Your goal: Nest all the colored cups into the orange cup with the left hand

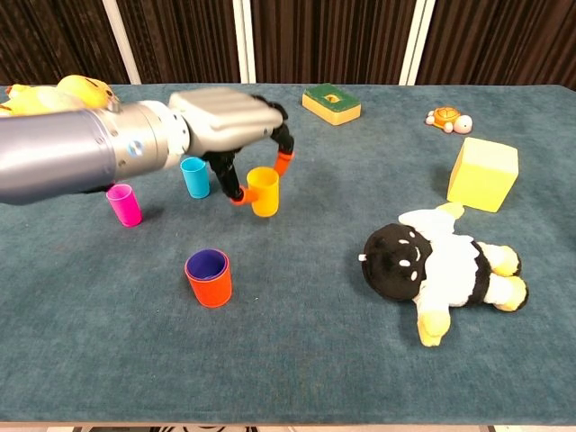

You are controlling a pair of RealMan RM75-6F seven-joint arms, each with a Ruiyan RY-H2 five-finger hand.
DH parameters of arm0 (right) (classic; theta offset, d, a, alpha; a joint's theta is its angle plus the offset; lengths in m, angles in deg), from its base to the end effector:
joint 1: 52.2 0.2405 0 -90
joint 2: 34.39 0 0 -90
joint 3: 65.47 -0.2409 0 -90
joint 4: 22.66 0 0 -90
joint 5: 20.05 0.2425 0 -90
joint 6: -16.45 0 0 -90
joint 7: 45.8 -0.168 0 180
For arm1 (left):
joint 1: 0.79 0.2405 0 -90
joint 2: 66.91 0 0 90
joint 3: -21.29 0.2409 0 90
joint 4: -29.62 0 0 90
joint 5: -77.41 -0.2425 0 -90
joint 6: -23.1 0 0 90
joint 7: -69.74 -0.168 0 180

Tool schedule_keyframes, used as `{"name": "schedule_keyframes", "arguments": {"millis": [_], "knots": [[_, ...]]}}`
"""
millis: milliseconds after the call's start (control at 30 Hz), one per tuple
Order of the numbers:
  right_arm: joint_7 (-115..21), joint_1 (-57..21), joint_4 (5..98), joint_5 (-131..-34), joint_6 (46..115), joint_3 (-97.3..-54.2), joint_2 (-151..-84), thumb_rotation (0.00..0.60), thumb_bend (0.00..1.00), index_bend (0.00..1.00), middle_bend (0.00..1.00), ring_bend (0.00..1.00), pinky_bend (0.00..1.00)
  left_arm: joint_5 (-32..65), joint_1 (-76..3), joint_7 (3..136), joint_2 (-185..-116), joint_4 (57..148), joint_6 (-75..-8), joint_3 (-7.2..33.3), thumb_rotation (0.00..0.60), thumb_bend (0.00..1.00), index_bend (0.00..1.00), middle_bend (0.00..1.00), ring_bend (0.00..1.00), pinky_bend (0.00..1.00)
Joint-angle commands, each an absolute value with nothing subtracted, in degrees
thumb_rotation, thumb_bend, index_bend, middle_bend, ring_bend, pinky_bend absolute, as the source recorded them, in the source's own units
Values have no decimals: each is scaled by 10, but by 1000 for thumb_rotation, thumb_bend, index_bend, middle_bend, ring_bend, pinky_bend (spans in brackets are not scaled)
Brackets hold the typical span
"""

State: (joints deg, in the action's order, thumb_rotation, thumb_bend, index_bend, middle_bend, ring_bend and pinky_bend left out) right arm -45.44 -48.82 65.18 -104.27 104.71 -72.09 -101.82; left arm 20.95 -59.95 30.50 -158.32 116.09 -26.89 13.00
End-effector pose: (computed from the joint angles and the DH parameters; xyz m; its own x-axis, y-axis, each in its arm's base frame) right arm -0.3213 -0.2137 0.1344 0.4141 0.1091 0.9037 -0.9102 0.0513 0.4109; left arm -0.0329 0.3593 -0.0940 0.7173 0.1123 0.6877 0.5785 -0.6461 -0.4979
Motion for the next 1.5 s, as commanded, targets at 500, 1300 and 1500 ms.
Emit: {"name": "schedule_keyframes", "arguments": {"millis": [500,1300,1500], "knots": [[-444,-487,656,-1045,1045,-718,-1020,600,374,72,45,69,36,84,-515,342,-1392,1413,-335,213,600,304,489,239,2,19],[-448,-490,657,-1043,1050,-720,-1018,600,373,72,45,69,36,-10,-488,377,-1411,1369,-315,252,600,304,487,236,2,19],[-448,-490,657,-1044,1049,-720,-1018,600,373,72,46,69,36,-10,-488,370,-1425,1363,-315,243,600,304,488,235,2,19]]}}
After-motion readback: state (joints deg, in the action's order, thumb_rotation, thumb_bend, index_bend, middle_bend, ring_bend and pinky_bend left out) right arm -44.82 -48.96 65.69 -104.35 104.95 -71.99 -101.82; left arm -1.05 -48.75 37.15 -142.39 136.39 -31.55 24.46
